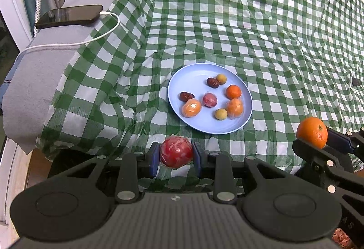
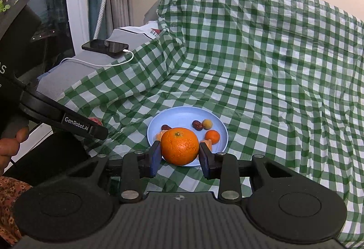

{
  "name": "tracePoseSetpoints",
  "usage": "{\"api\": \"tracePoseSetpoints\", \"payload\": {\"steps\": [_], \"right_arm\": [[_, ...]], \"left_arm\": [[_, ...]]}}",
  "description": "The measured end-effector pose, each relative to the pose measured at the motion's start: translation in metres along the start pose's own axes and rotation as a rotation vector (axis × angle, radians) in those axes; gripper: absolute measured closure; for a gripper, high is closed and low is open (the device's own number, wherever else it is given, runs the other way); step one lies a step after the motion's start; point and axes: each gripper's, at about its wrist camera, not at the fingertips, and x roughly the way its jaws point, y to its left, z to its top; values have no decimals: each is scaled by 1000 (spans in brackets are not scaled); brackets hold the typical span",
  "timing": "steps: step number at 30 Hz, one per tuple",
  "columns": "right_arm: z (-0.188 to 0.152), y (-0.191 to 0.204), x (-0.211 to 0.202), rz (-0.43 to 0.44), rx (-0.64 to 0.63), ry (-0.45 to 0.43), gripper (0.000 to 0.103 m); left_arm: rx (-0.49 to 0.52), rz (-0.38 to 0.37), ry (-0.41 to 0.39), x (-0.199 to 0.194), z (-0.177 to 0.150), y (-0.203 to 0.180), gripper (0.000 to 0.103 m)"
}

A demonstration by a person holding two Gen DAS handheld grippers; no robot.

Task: Organize fruits
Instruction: 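Carry the red lychee and mandarin over the blue plate and release them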

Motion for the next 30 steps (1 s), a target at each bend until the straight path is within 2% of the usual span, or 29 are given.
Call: {"api": "tracePoseSetpoints", "payload": {"steps": [12,19,30], "right_arm": [[1,-5,22,5,8,43,66],[6,-16,46,-4,35,72,66],[20,-29,115,-13,82,122,66]], "left_arm": [[9,1,39,23,12,-1,70],[33,-4,41,42,39,-4,70],[59,-21,51,95,94,-18,70]]}}
